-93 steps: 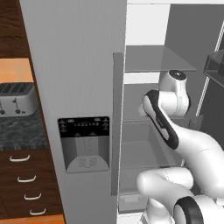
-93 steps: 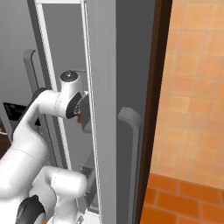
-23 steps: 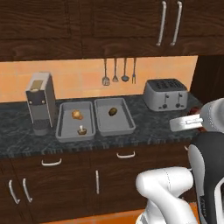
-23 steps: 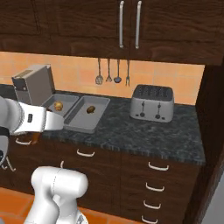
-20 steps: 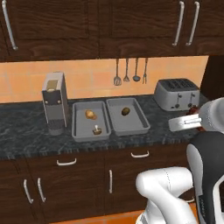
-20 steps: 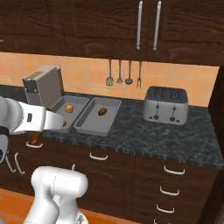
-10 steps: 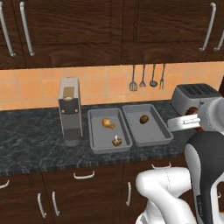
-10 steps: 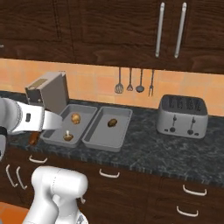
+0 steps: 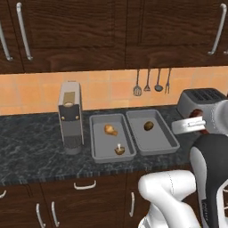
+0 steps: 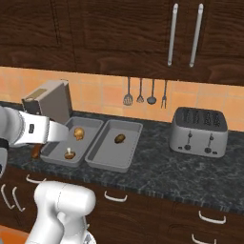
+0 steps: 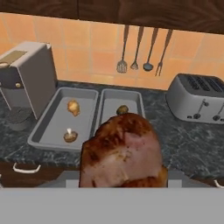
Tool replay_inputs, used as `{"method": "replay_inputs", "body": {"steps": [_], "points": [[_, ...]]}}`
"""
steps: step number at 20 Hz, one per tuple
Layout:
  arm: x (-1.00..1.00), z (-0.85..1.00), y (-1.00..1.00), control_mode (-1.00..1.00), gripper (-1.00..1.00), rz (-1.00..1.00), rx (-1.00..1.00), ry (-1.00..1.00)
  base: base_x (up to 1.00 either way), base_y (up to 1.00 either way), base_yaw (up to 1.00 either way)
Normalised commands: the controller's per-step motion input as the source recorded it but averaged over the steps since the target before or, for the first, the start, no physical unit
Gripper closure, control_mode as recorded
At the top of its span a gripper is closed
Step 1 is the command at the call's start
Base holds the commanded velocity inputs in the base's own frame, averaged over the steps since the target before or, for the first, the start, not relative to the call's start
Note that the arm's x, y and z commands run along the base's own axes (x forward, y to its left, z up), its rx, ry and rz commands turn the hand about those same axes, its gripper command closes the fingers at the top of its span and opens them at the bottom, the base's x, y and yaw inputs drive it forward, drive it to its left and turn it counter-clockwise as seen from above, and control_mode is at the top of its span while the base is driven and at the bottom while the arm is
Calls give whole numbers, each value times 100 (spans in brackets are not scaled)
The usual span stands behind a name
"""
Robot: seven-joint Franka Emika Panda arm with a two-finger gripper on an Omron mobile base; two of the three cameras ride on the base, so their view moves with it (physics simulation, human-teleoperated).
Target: Place one mushroom and one chicken drumstick in each tupperware on the nearby counter, to pack two identical lunches.
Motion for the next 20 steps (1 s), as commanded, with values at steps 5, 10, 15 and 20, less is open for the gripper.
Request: {"method": "replay_inputs", "body": {"steps": [5, 10, 15, 20], "points": [[2, -25, -15, -100, 100, 5, 5, 1, 4, -8, 4], [51, -62, -12, -100, 100, 2, 5, 2, 0, 0, 0], [62, -34, 13, -100, 100, 0, 0, 2, 0, 0, 0], [27, -33, 0, -100, 100, 0, 0, 0, 0, 0, 0]]}}
